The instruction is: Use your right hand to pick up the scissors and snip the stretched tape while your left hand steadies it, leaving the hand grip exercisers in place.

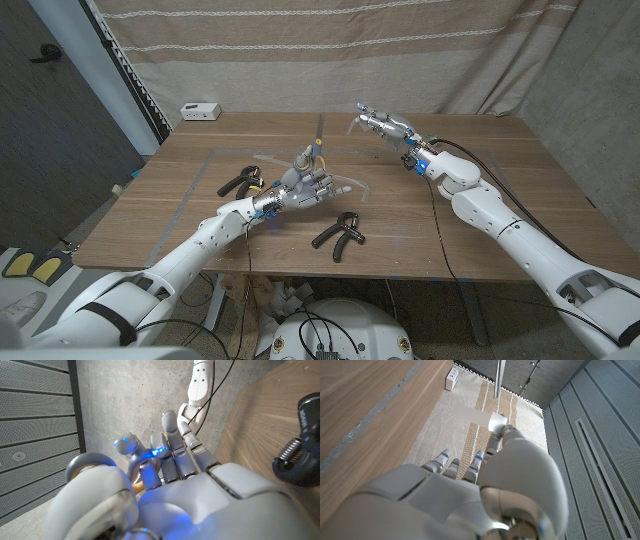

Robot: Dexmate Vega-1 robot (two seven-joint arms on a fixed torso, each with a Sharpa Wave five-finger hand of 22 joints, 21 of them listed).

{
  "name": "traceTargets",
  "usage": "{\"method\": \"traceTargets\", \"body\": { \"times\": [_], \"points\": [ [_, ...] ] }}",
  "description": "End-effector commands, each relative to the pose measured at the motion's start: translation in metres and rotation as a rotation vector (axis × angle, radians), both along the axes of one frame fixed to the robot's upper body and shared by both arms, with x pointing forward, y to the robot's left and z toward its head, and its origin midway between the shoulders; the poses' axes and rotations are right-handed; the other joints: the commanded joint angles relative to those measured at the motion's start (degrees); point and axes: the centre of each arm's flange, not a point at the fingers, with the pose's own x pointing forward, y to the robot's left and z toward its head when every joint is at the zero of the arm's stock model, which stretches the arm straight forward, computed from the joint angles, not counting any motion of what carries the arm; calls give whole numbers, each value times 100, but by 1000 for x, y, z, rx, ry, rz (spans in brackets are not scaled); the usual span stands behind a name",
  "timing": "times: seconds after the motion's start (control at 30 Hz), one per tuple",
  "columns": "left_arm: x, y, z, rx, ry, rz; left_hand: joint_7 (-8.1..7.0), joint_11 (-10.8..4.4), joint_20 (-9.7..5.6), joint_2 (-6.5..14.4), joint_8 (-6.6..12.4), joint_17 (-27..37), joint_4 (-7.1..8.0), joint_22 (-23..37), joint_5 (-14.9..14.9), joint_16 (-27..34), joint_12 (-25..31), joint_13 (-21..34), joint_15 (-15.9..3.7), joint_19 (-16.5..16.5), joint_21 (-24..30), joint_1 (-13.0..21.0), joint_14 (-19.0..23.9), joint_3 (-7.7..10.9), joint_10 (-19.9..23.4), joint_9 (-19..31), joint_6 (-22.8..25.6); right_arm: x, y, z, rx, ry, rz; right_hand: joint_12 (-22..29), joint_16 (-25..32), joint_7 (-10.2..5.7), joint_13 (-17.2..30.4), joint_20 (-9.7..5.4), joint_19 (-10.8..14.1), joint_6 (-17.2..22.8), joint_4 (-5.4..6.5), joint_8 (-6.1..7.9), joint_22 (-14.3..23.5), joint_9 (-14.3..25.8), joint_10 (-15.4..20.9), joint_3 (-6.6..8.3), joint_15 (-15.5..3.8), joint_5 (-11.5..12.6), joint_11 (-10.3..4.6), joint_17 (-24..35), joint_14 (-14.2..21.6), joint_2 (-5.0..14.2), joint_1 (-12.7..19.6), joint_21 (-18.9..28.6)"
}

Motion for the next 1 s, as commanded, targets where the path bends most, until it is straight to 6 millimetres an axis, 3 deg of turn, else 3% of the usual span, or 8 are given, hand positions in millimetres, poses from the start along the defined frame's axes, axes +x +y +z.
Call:
{"method": "traceTargets", "body": {
  "times": [0.03, 0.4, 1.0],
  "points": [
    [3, 11, 6, 19, -44, 46, 1034, -324, -629, 40, -28, 45, 13, 32, 99, -1, 7, 12, -599, -2, 9, 55, 37, -140, 329, 12, 826, 0, -3, 1, 13, -3, -8, 0, 4, 1, 4, -253, 23, 2, -33, -19, 13, 17, 15, 14, -714, 38, 42, 12, 15, 0, -57, 15],
    [3, 21, 9, 19, -68, 86, 1021, -321, -637, 58, -82, 46, 56, 42, 234, -51, 7, 12, -599, 3, 6, 79, 59, -297, 341, 1, 846, -2, -2, 7, 11, -14, -19, -1, 4, -8, 3, -253, 22, 5, -33, -26, 13, 13, 11, 16, -712, 34, 52, 12, 13, 4, -60, 14],
    [8, 47, 20, -16, -115, 157, 980, -332, -649, 47, -180, 21, 111, 49, 404, -161, 2, 11, -600, -18, -20, 92, 108, -349, 347, -18, 899, 1, 10, 3, 27, -24, -18, -8, 5, -5, 3, -241, 26, -16, -31, -50, 13, 12, -8, 25, -705, 22, 78, 12, 15, 11, -67, 16]
  ]
}}
